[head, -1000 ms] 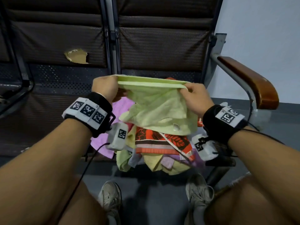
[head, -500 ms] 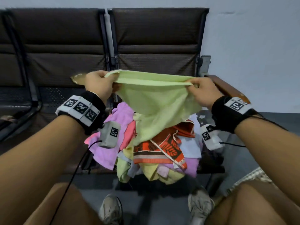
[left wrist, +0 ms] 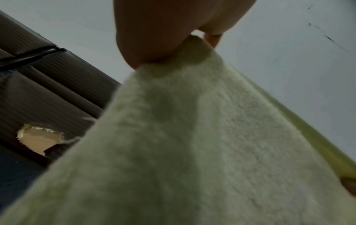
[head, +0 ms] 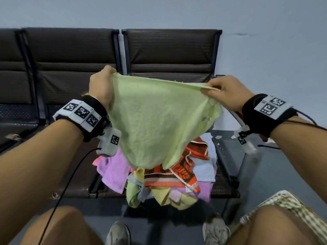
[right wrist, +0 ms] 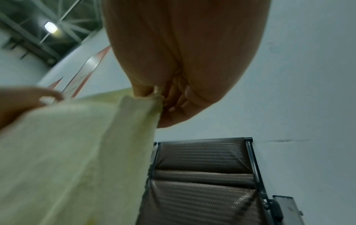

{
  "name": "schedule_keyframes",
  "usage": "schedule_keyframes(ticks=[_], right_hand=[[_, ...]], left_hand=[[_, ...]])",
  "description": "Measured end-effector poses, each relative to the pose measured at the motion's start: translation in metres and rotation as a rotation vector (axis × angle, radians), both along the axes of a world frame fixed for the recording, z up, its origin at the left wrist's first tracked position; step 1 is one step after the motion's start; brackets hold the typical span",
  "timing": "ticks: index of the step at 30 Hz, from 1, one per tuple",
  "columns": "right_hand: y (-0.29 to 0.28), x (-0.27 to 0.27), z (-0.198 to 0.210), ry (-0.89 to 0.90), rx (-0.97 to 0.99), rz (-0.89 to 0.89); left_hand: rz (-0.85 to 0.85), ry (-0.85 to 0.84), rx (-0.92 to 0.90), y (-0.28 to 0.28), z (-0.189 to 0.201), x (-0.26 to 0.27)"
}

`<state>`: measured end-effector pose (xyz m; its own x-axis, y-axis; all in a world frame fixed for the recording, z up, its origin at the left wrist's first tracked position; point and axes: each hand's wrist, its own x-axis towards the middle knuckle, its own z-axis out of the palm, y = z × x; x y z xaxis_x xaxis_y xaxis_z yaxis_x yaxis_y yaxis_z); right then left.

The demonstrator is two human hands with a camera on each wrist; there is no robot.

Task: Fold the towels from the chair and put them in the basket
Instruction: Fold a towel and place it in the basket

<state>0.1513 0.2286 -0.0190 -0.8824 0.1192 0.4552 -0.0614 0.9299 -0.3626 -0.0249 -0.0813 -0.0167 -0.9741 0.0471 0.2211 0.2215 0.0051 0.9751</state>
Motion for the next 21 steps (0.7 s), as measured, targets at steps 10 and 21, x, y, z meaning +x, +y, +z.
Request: schedule_keyframes(ticks=[10,21], right_hand=[[0.002,0.005,0.02,-0.074,-0.053,-0.017],[0.013,0.005,-0.008,-0.208,-0.337,-0.096]], left_hand=[[-0.291,0.075,-0.031,-0.013,-0.016,-0.004],[-0.3,-0.081,-0.093,-0.01,-0.046,-0.018]])
